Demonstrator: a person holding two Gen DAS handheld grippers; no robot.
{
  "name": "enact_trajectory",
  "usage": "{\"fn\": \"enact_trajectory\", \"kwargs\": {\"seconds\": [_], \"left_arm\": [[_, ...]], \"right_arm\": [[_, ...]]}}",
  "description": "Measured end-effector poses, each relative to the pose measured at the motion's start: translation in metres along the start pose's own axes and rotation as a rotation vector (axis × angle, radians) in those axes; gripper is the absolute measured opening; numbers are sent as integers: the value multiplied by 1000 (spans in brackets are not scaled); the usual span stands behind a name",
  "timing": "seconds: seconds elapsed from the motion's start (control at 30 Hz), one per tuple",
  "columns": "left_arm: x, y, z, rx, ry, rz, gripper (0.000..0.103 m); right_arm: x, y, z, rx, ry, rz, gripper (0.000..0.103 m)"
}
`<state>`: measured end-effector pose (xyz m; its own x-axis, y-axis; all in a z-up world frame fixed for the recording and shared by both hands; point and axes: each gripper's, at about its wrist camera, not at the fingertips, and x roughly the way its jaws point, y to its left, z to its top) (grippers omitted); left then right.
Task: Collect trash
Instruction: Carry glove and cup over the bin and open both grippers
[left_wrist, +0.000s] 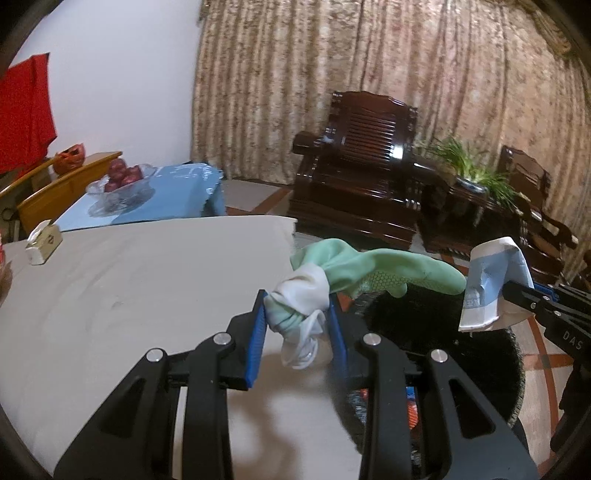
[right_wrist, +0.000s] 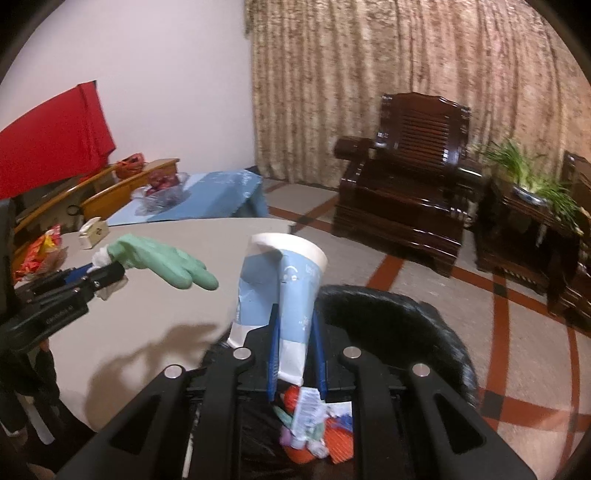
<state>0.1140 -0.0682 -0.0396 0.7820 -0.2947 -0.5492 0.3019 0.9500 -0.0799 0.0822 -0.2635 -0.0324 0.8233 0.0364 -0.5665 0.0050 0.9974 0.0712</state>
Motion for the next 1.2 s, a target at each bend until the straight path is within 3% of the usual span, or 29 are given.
{"fn": "enact_trajectory", "kwargs": {"seconds": [0.6, 0.93, 1.07, 1.1, 1.17, 1.2], "left_arm": [[37, -78, -18, 92, 61, -138, 30], [75, -108, -32, 127, 133, -163, 31], [85, -110, -33, 121, 163, -172, 38], [85, -110, -33, 119, 164, -178, 46], [82, -109, -32, 118, 153, -187, 58], [80, -109, -32, 119, 144, -187, 62]], "right_arm": [[-13, -57, -31, 53, 48, -111, 16], [-3, -76, -47, 91, 84, -131, 16], [3, -82, -49, 99, 102, -147, 24], [4, -83, -50, 100, 105, -151, 26], [4, -85, -52, 101, 110, -156, 51], [5, -86, -52, 101, 108, -161, 57]]}}
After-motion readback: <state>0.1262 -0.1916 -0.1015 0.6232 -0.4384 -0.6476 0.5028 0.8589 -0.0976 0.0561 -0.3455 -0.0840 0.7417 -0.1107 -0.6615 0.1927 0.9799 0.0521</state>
